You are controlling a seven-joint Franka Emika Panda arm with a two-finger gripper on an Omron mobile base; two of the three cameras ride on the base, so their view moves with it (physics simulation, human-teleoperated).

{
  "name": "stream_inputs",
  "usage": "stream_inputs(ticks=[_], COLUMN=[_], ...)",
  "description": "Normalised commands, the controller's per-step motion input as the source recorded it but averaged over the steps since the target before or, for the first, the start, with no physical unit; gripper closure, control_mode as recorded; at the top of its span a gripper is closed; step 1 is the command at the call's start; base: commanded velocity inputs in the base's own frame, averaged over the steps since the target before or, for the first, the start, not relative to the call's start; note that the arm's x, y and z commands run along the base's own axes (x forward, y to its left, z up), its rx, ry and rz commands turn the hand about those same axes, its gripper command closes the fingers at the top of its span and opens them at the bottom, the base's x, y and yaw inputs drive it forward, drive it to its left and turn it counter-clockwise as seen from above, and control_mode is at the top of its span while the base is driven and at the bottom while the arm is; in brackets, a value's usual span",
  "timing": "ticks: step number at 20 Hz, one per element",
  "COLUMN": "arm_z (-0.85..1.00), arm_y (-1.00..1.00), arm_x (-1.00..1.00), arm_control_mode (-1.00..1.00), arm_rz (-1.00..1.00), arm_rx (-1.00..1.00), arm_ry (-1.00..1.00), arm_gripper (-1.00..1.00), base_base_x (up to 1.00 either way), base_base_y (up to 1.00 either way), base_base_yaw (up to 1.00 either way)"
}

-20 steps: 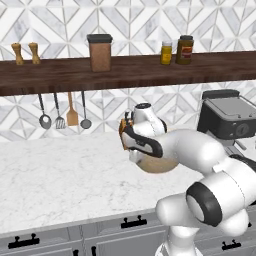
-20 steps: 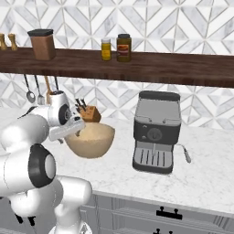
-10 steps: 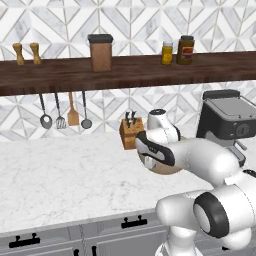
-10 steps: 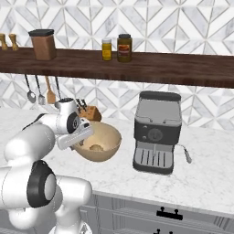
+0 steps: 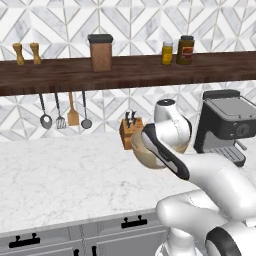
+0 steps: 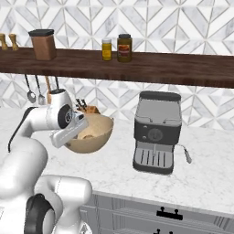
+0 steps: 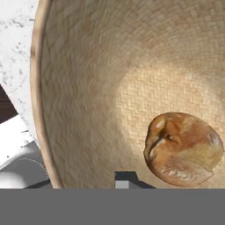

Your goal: Open the cabinet, pick up the bread from the cabinet and place it in the basket. Then move the basket to the dining counter.

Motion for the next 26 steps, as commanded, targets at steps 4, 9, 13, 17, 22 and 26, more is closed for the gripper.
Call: stream_inputs(ticks=[4, 9, 13, 17, 22, 26], arm_z=[0.73, 0.80, 0.63, 0.11, 0.00, 0.00], arm_y=[0.00, 0.00, 0.00, -0.05, 0.00, 0.00], arm_x=[-1.00, -0.57, -0.03, 0.00, 0.00, 0.00], arm_control_mode=[-1.00, -1.00, -1.00, -1.00, -1.00, -1.00], arm_rz=[0.16, 0.05, 0.01, 0.00, 0.00, 0.00], arm_rx=[-0.03, -0.03, -0.01, 0.00, 0.00, 0.00], arm_ry=[0.02, -0.04, -0.09, 0.00, 0.00, 0.00], arm_gripper=[1.00, 1.00, 1.00, 1.00, 1.00, 1.00], base_base_x=[0.00, 0.00, 0.00, 0.00, 0.00, 0.00], base_base_y=[0.00, 0.00, 0.00, 0.00, 0.00, 0.00], base_base_yaw=[0.00, 0.00, 0.00, 0.00, 0.00, 0.00])
